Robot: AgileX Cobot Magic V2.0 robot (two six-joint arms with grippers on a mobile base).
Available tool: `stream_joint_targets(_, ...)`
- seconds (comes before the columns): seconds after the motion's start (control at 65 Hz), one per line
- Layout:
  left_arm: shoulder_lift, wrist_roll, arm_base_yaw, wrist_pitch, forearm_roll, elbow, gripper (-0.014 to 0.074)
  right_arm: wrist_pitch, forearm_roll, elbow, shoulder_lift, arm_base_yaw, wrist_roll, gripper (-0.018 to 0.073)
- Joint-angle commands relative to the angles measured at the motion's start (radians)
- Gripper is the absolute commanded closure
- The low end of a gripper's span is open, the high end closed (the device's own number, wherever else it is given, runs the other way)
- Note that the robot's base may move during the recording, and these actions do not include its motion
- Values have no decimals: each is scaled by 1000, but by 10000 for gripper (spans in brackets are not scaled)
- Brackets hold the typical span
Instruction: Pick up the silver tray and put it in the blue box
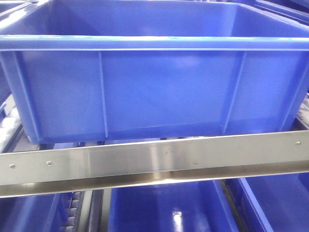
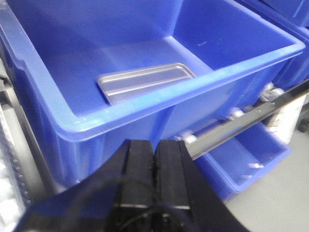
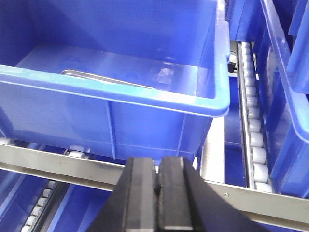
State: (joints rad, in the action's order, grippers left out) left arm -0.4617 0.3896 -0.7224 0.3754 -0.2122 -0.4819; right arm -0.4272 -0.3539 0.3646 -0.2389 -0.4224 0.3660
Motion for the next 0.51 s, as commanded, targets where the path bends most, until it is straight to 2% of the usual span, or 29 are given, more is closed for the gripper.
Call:
stream_joint_targets(0.0, 18, -52, 18, -56, 68, -13, 701, 80, -24, 28, -10, -1, -9, 504)
stream_joint_targets(0.061, 56, -126, 60, -68, 126, 21, 701, 80, -24, 28, -10, -1, -9, 504)
stream_joint_targets(0.154, 133, -199, 150, -127, 148, 102, 701, 80, -24, 28, -10, -1, -9, 504)
stream_joint_targets(0.261, 228, -228, 263, -237, 167, 218, 701, 80, -24, 28, -10, -1, -9, 504)
stream_joint_targets(0.384, 338, -283, 409, -393, 223, 375, 701, 80, -24, 28, -10, -1, -9, 504)
stream_joint_targets(0.492, 401, -296, 513, -512, 230, 484, 701, 80, -24, 28, -10, -1, -9, 504)
